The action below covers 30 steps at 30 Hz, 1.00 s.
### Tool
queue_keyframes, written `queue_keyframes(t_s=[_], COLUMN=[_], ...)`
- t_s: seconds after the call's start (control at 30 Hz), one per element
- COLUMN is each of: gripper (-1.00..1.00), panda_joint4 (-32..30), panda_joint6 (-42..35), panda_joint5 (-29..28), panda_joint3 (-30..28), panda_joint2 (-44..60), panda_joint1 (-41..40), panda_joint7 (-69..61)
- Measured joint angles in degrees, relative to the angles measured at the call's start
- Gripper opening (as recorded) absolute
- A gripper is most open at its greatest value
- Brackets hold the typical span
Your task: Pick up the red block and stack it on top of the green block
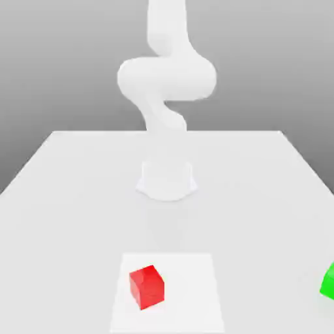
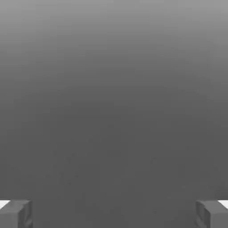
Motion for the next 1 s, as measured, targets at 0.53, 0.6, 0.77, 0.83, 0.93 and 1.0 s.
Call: queue_keyframes(t_s=[0.53, 0.6, 0.77, 0.83, 0.93, 1.0], gripper=[0.00, 0.00, 0.00, 0.00, -1.00, -1.00], panda_joint4=[-13.24, -14.88, -17.57, -17.15, -16.38, -16.38], panda_joint6=[16.72, 18.80, 24.88, 28.24, 32.83, 32.86], panda_joint5=[-2.07, -2.47, -3.27, -4.66, -6.44, -6.45], panda_joint3=[7.53, 7.39, 6.30, 5.17, 3.17, 3.17], panda_joint2=[33.59, 37.76, 48.10, 52.25, 57.74, 57.74], panda_joint1=[-11.08, -11.62, -11.36, -10.54, -8.93, -8.93], panda_joint7=[38.19, 43.04, 52.18, 53.65, 55.10, 55.11])
